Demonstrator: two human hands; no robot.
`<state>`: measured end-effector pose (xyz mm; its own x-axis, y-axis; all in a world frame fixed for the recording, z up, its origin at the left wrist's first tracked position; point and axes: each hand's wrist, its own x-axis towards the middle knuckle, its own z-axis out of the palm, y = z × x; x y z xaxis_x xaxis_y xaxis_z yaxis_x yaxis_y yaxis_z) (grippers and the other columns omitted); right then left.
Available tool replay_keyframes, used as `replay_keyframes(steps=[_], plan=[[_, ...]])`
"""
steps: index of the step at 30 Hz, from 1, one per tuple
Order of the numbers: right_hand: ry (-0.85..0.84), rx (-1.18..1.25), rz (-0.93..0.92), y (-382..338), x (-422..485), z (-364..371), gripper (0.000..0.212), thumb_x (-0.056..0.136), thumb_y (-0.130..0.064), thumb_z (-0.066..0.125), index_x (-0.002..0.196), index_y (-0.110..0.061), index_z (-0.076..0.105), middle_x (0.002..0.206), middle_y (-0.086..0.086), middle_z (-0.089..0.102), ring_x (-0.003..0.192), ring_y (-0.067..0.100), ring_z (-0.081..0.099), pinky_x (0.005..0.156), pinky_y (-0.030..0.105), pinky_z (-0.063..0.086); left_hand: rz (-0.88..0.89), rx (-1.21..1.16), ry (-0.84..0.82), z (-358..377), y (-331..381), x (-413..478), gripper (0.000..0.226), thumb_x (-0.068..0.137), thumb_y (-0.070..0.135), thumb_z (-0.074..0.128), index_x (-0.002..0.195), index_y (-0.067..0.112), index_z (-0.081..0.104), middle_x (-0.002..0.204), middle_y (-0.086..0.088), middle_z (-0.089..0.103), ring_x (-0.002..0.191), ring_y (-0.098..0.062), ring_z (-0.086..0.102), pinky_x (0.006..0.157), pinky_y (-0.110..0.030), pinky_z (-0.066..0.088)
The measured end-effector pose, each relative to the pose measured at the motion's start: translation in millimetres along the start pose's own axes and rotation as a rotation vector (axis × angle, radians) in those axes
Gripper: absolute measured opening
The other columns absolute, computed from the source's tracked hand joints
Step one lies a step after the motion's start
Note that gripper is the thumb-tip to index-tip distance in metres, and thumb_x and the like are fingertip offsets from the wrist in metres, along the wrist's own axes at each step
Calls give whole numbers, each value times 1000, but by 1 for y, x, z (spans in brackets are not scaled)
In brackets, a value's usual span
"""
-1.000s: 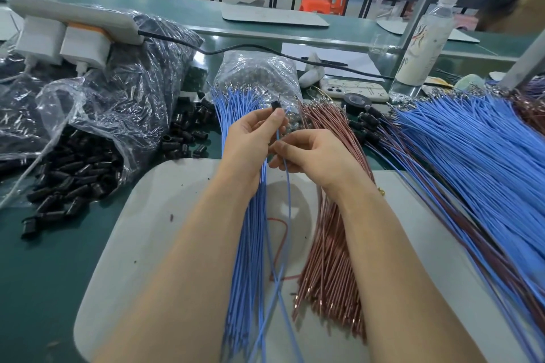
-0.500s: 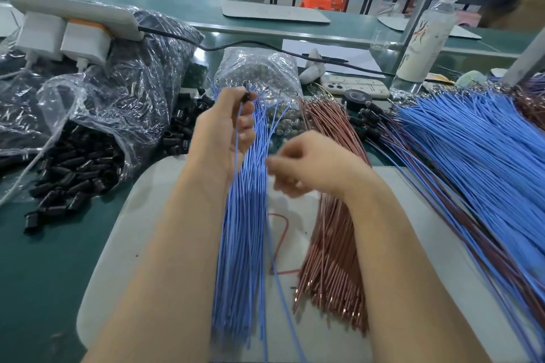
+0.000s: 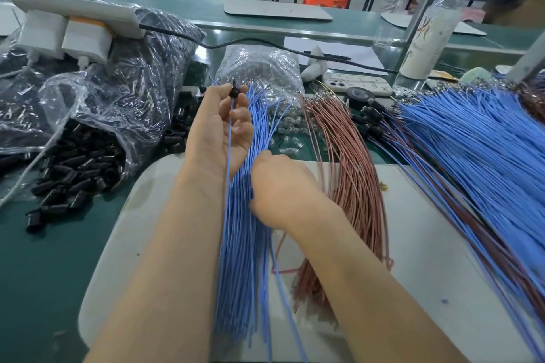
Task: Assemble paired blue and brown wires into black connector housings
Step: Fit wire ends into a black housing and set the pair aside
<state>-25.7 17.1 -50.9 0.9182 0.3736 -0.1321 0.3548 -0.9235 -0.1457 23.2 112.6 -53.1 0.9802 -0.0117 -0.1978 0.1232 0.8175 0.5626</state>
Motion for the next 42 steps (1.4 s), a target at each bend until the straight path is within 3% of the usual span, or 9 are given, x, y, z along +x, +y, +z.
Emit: replay_keyframes(steps=[3,8,12,15,20,25,34,38,42], plan=[[10,116,66,7,6,5,28,87,-18,64,101,-3,45,78,3,32,93,31,57,62,30,35,-9,5,-1,1,-1,0,18,92,21,50,83,9,59,65,5,53,42,-1,39,33,-10,27],[-25,712,168,27,16,-2,26,84,-10,61,100,11,60,80,22,68,73,32,69,71,46,58,-16,-7,-16,1,-1,0,19,93,22,49,83,8,59,66,6,52,41,-1,40,33,-9,28],[91,1121,204,28,28,1,5,85,1,54,83,-1,57,72,15,55,54,19,63,67,40,61,-18,-26,-14,1,-1,-1,19,93,22,49,84,8,58,66,5,52,41,-1,40,33,-9,28],[195,993,220,27,35,5,9,85,-2,54,85,6,58,69,11,58,54,22,63,69,44,60,-17,-14,-18,2,-1,-1,19,93,22,48,84,8,58,68,5,52,41,-1,40,33,-9,27],[-213,992,58,39,19,-3,10,89,-4,53,86,3,61,50,1,62,43,12,60,45,20,50,-20,-22,-14,1,-1,0,18,93,21,49,84,8,58,65,5,54,42,-1,41,33,-9,28],[-311,726,16,38,12,-3,23,92,-12,56,72,-2,58,49,-1,60,39,10,58,43,19,48,36,198,-15,2,-6,3,16,93,20,54,83,11,60,64,6,59,44,0,48,36,-11,35],[480,1020,195,70,25,-6,13,90,-7,54,88,-15,65,68,-2,64,49,2,58,51,24,53,524,1054,-142,1,-31,5,24,87,4,63,89,27,59,87,9,67,80,-4,63,79,-17,51],[467,988,171,71,29,1,7,87,-12,64,91,-17,66,83,-1,70,78,10,65,82,41,56,563,1053,-195,0,-33,6,24,86,-3,61,91,21,61,87,6,68,85,-9,66,86,-25,52],[469,958,147,71,35,6,15,87,-14,64,100,-9,72,87,-1,71,80,10,64,83,37,54,576,1038,-254,1,-35,5,29,85,-5,60,90,23,62,88,7,67,86,-6,65,85,-21,51]])
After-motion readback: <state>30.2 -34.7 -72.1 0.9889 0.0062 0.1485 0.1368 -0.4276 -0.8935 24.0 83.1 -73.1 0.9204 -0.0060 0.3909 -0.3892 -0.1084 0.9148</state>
